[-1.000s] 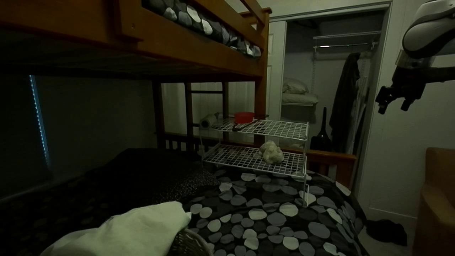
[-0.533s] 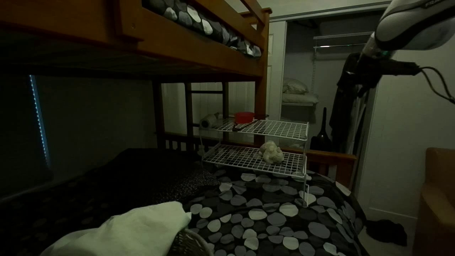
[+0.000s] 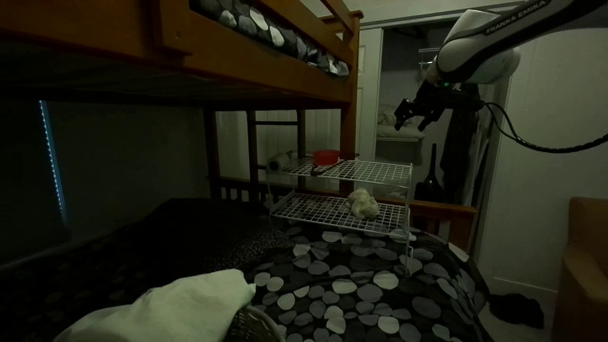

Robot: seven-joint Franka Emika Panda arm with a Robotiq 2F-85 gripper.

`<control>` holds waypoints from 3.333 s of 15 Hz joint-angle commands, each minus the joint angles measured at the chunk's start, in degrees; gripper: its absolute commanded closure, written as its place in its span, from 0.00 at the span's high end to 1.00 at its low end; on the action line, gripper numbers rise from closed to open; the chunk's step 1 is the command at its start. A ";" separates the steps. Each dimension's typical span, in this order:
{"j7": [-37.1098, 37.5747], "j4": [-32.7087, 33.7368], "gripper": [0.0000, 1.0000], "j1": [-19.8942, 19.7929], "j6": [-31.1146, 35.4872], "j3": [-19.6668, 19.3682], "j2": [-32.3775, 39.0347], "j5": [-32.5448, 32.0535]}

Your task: Pick up the red bowl and put it on the bed

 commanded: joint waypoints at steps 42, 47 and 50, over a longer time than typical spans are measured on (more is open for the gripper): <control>-2.21 63.98 1.00 2.75 14.70 2.85 59.84 7.52; -3.41 67.59 0.74 4.12 14.09 1.23 63.07 4.17; -3.58 67.96 0.64 4.95 12.72 -0.46 63.69 2.63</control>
